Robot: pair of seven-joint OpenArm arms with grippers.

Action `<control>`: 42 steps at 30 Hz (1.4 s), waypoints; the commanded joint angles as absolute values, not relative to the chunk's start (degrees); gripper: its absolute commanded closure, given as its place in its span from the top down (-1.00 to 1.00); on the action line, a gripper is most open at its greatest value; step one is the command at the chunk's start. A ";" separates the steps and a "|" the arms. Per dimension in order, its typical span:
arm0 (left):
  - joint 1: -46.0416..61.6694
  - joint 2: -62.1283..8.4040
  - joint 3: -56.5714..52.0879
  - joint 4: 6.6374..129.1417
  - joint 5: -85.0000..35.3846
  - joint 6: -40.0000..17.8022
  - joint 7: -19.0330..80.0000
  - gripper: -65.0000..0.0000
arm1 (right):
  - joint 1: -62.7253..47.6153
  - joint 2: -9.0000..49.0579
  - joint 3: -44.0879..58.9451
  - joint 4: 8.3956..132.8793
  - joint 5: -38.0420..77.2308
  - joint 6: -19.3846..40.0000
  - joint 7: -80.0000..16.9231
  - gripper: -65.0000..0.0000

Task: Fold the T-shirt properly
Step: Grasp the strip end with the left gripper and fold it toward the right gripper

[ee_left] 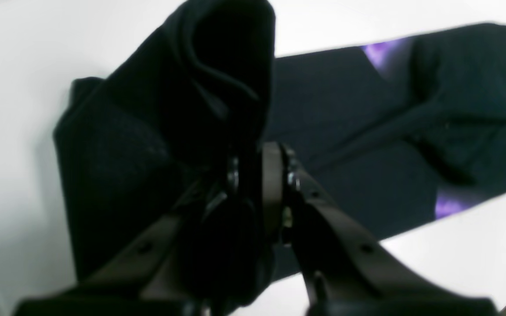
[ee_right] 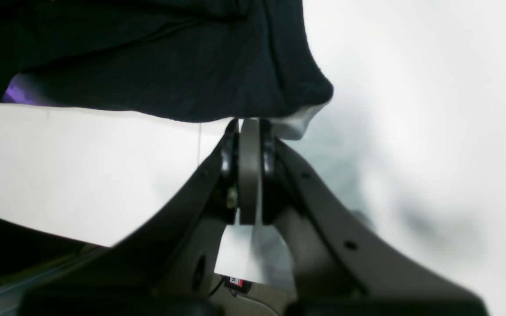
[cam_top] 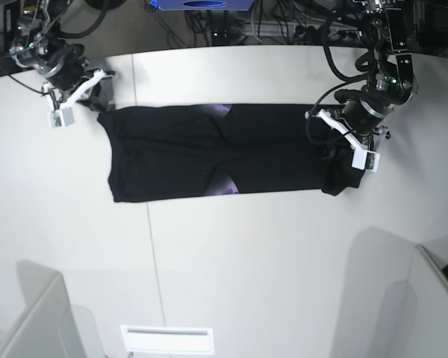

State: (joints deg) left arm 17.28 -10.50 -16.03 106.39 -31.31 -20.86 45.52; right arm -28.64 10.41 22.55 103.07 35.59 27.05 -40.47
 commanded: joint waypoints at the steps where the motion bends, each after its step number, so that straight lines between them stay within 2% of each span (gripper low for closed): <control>1: 17.10 -10.59 -15.08 107.56 -32.13 -20.79 44.18 -1.00 | -28.79 11.03 22.90 104.22 36.53 27.56 -39.34 -1.00; 23: 9.27 -9.36 3.91 104.84 -32.40 -12.26 44.09 -1.00 | -28.53 11.03 23.16 104.22 36.53 27.56 -39.34 -1.00; 42: 9.01 -8.48 4.79 104.22 -32.22 -12.26 44.35 -1.00 | -28.26 11.03 22.99 104.13 36.53 27.56 -39.34 -1.00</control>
